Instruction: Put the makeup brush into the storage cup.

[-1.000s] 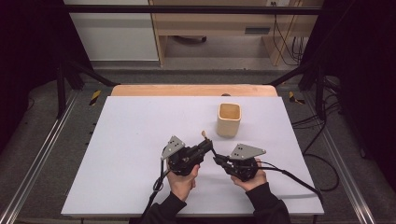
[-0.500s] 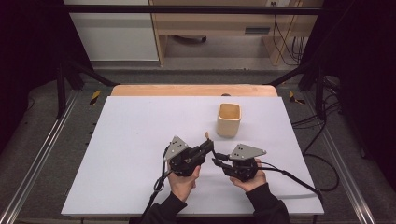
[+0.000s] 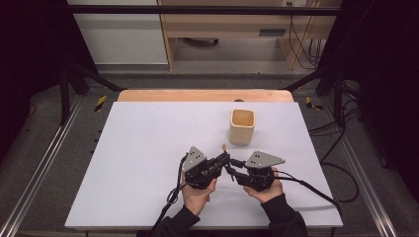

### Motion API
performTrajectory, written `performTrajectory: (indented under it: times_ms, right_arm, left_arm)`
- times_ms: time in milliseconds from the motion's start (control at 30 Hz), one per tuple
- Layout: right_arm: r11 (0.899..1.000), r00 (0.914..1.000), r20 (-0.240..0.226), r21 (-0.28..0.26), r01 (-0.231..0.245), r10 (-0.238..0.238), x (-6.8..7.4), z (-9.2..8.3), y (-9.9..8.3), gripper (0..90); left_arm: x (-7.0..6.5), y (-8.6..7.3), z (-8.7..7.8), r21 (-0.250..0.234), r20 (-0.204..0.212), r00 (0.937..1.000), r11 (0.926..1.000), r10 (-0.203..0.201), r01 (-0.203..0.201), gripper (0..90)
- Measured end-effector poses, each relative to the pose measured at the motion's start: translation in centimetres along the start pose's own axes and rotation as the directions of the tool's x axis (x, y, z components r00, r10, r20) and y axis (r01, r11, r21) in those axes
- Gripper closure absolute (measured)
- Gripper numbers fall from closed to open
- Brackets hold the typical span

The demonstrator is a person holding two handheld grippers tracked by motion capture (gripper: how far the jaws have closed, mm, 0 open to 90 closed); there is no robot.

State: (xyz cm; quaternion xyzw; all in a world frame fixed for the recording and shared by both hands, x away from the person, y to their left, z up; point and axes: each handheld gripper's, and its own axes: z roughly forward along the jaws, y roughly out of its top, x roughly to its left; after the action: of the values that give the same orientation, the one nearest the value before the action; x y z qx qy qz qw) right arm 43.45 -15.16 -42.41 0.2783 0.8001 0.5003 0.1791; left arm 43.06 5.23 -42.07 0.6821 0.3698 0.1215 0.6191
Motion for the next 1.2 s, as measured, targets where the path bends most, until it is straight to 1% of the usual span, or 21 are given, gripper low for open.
performTrajectory:
  times_ms: [267,400,533,633,700,833,933,1000,1133,1200]
  right_arm:
    - [1.0,0.9998,-0.016,-0.008,-0.015,0.015,-0.1,-0.1,0.1,82.5]
    - [1.0,0.9996,-0.02,-0.007,-0.018,0.018,0.0,-0.2,0.1,83.3]
    - [1.0,0.9997,-0.015,-0.008,-0.017,0.016,-0.1,-0.3,0.1,83.6]
    - [1.0,0.9997,-0.017,-0.014,-0.017,0.017,0.0,-0.2,0.2,83.6]
    - [1.0,0.9998,-0.013,-0.014,-0.018,0.018,-0.1,-0.3,0.2,83.6]
    - [1.0,0.9999,0.001,-0.011,-0.015,0.015,-0.2,-0.3,0.2,83.6]
    - [1.0,0.9997,0.016,-0.013,-0.021,0.021,-0.3,-0.3,0.3,83.6]
    - [1.0,0.9993,0.028,-0.017,-0.023,0.024,-0.4,-0.3,0.3,83.5]
    - [0.999,0.9984,0.047,-0.029,-0.029,0.031,-0.7,-0.6,0.5,83.5]
    - [0.999,0.9978,0.056,-0.038,-0.032,0.034,-0.8,-0.8,0.6,83.5]
  left_arm:
    - [0.0,0.0,0.0,0.006,0.009,1.0,1.0,0.001,-0.001,83.3]
    - [0.0,0.1,0.0,0.014,0.015,0.9999,0.9999,0.005,-0.005,83.2]
    - [0.2,0.3,0.1,0.024,0.025,0.9997,0.9997,0.007,-0.008,82.8]
    - [0.1,0.5,0.0,0.023,0.021,0.9996,0.9996,0.018,-0.018,81.7]
    - [0.2,0.7,-0.2,0.023,0.017,0.9993,0.9992,0.032,-0.032,78.7]
    - [0.6,1.3,-1.0,0.021,0.011,0.9983,0.9981,0.057,-0.057,69.0]
    - [1.1,1.9,-1.7,0.029,0.004,0.998,0.9976,0.063,-0.063,60.7]
    - [1.6,2.3,-2.2,0.04,-0.008,0.9971,0.9964,0.076,-0.075,55.3]
    - [2.7,2.6,-3.2,0.06,-0.012,0.9964,0.9948,0.083,-0.083,45.4]
    - [3.2,2.7,-3.6,0.073,-0.013,0.995,0.9925,0.099,-0.098,41.8]
